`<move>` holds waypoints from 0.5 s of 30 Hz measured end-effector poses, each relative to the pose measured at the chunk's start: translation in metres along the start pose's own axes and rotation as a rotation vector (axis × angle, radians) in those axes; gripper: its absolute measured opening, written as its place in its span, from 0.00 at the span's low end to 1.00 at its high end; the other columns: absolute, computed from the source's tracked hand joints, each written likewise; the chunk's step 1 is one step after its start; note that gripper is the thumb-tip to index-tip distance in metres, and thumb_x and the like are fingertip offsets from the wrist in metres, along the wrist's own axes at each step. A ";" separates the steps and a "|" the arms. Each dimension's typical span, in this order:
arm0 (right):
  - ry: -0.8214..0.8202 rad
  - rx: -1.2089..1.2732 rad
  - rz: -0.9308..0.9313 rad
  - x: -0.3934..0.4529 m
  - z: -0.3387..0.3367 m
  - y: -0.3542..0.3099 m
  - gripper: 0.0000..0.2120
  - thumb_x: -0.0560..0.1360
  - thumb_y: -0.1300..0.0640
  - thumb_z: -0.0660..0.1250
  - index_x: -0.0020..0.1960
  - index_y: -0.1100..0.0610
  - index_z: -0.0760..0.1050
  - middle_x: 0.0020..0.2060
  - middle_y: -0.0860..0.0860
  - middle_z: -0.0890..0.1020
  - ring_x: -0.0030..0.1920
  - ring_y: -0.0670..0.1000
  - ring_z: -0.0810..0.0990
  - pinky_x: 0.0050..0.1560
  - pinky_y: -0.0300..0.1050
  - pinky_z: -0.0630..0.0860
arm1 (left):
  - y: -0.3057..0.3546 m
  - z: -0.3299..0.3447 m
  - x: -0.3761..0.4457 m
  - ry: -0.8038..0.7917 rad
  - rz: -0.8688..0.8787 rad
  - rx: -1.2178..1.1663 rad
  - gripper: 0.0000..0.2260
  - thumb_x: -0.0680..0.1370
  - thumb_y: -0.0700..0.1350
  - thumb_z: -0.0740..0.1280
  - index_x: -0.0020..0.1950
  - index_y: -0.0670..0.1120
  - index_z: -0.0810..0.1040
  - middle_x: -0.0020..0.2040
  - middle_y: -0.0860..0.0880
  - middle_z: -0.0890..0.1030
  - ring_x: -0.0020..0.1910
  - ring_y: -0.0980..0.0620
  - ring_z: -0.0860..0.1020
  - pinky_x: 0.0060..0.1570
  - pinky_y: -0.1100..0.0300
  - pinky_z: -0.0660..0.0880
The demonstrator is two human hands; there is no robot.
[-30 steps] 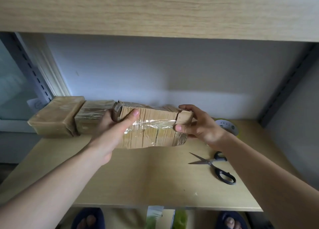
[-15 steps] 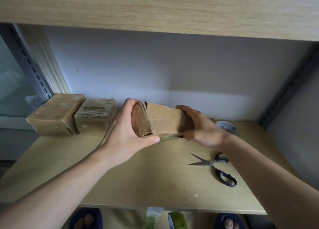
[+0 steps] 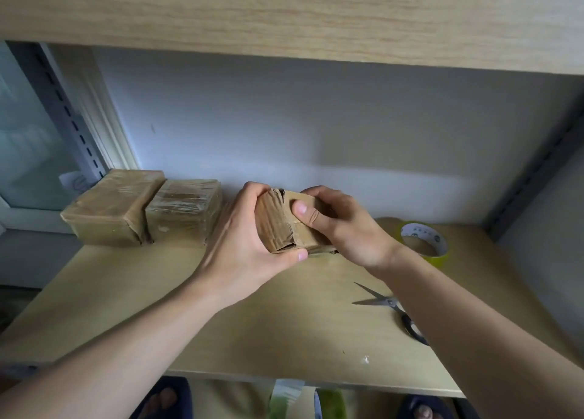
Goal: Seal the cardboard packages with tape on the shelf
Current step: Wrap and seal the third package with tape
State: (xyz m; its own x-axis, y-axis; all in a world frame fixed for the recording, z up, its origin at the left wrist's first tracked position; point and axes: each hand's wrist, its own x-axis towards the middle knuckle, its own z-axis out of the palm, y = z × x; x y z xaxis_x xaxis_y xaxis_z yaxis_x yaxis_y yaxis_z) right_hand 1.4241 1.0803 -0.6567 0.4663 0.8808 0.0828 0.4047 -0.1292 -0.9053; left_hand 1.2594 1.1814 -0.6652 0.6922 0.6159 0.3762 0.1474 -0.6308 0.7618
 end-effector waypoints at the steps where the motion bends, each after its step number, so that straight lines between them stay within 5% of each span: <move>1: -0.021 0.023 -0.006 0.000 -0.003 0.001 0.22 0.71 0.30 0.69 0.54 0.46 0.81 0.50 0.50 0.84 0.53 0.53 0.83 0.59 0.57 0.80 | -0.001 -0.001 0.000 -0.002 0.001 0.001 0.32 0.62 0.50 0.84 0.59 0.56 0.69 0.52 0.59 0.76 0.54 0.60 0.75 0.49 0.65 0.71; 4: -0.077 0.094 0.010 -0.004 -0.005 -0.005 0.19 0.74 0.35 0.69 0.55 0.48 0.81 0.47 0.46 0.84 0.50 0.48 0.82 0.55 0.51 0.78 | 0.001 -0.004 0.000 -0.021 0.011 0.013 0.32 0.63 0.51 0.84 0.58 0.56 0.69 0.52 0.59 0.77 0.53 0.60 0.75 0.47 0.66 0.70; 8: -0.049 -0.122 0.059 -0.004 0.006 -0.017 0.37 0.54 0.19 0.72 0.55 0.40 0.76 0.53 0.45 0.83 0.60 0.53 0.80 0.61 0.59 0.78 | 0.004 0.001 0.002 0.026 0.048 0.040 0.33 0.60 0.52 0.85 0.59 0.57 0.72 0.52 0.58 0.78 0.54 0.55 0.77 0.50 0.58 0.74; 12: -0.112 0.028 0.019 -0.012 -0.005 -0.026 0.24 0.63 0.43 0.82 0.54 0.48 0.78 0.47 0.49 0.86 0.51 0.52 0.85 0.53 0.56 0.82 | 0.004 0.006 0.001 0.078 0.109 0.108 0.49 0.56 0.54 0.86 0.74 0.57 0.69 0.64 0.58 0.74 0.64 0.58 0.73 0.63 0.63 0.71; 15: -0.093 0.206 -0.054 -0.020 -0.018 -0.029 0.15 0.74 0.58 0.78 0.55 0.60 0.77 0.42 0.51 0.83 0.41 0.47 0.83 0.41 0.43 0.78 | 0.002 0.005 0.008 0.112 0.174 0.126 0.50 0.57 0.57 0.85 0.76 0.53 0.69 0.69 0.54 0.68 0.69 0.58 0.69 0.68 0.70 0.64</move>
State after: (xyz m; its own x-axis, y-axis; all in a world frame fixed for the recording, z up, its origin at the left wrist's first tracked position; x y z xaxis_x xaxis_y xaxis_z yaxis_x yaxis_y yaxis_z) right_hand 1.4173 1.0577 -0.6246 0.3696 0.9234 0.1032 0.2539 0.0065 -0.9672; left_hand 1.2686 1.1821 -0.6632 0.6331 0.5371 0.5574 0.1251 -0.7816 0.6111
